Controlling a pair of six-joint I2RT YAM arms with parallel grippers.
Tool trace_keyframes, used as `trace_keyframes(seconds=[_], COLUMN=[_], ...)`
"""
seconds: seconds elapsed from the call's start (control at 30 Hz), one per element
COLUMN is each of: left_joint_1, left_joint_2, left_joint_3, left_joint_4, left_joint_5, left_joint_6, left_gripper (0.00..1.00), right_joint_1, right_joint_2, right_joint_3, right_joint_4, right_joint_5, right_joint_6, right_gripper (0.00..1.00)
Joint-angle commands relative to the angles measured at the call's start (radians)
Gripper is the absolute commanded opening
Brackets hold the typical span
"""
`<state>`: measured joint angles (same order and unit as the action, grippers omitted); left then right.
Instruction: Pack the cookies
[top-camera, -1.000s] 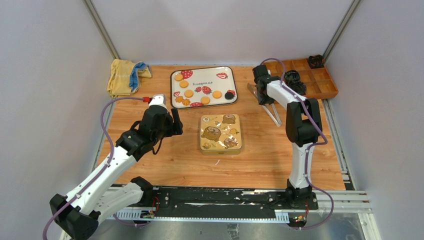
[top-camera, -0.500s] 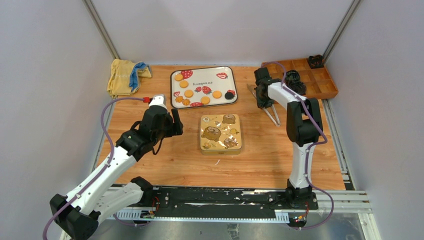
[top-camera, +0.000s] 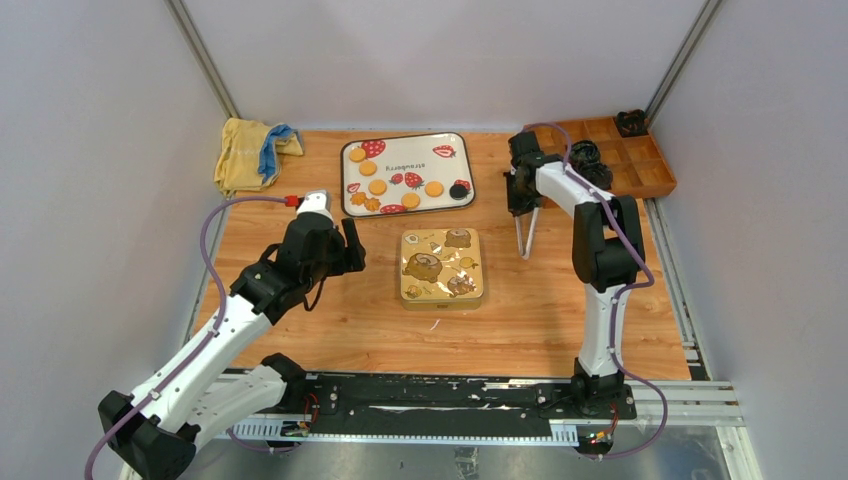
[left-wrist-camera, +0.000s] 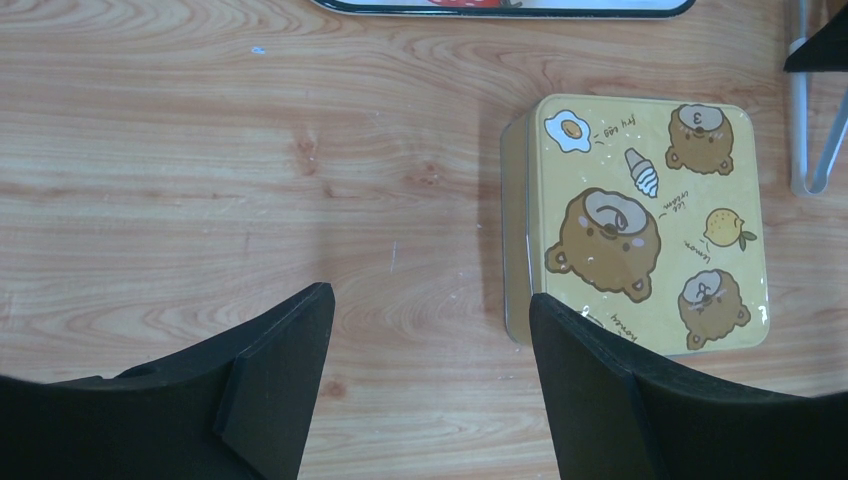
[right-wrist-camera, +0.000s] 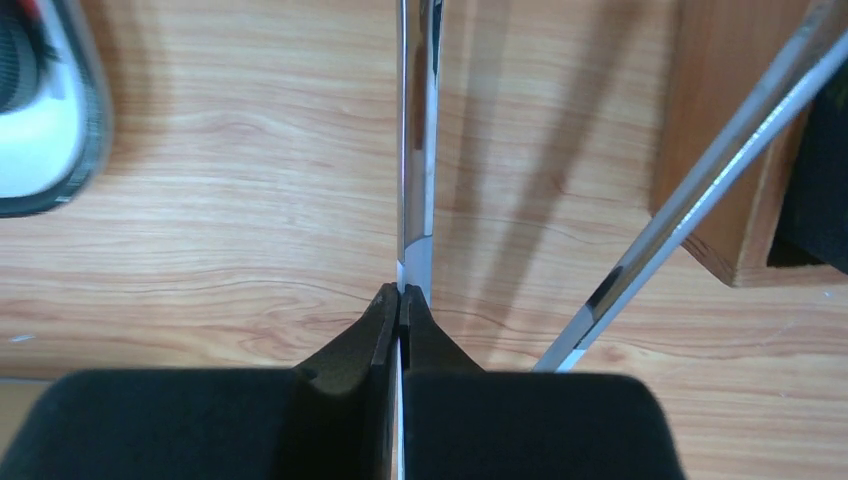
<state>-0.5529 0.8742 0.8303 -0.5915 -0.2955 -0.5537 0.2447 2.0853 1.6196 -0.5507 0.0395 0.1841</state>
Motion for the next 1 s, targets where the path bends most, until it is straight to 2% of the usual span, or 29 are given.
trace_keyframes(seconds=[0.0,0.43,0.67,0.73,0.93,0.97], left_joint_1=[-0.002,-0.002,-0.002,-0.002,-0.002,-0.002], left_joint_2=[-0.006,-0.038,-0.041,-0.046,-0.040,-0.039], left_joint_3=[-0.008,-0.020,-0.020,-0.023,-0.028,-0.028], left_joint_4=[0.000,-0.026,-0.029,-0.031,-0.027,-0.026], left_joint_5=[0.016,-0.002,0.000,-0.003,0.005,0.005], left_joint_6=[-0.010,-0.017,-0.017,-0.018,-0.018,-0.018], left_gripper=[0.77,0.77,0.77,0.77,0.77,0.77], right_joint_1=[-0.004,-0.001,-0.005,-0.005,-0.006,-0.007], right_joint_2=[0.014,0.115,0.169,0.163,0.136,0.127], right_joint_3=[0.085,0.226,0.256,0.251,0.250,0.248], right_joint_4=[-0.036,-0.038,-0.039,-0.035,-0.019,-0.013], right_joint_5=[-0.145,-0.395,-0.435,-0.423,-0.426,-0.431], right_joint_6=[0.021,0.004,0.026,0.030,0.040,0.043], right_gripper=[0.00,0.00,0.01,0.11,0.48,0.50])
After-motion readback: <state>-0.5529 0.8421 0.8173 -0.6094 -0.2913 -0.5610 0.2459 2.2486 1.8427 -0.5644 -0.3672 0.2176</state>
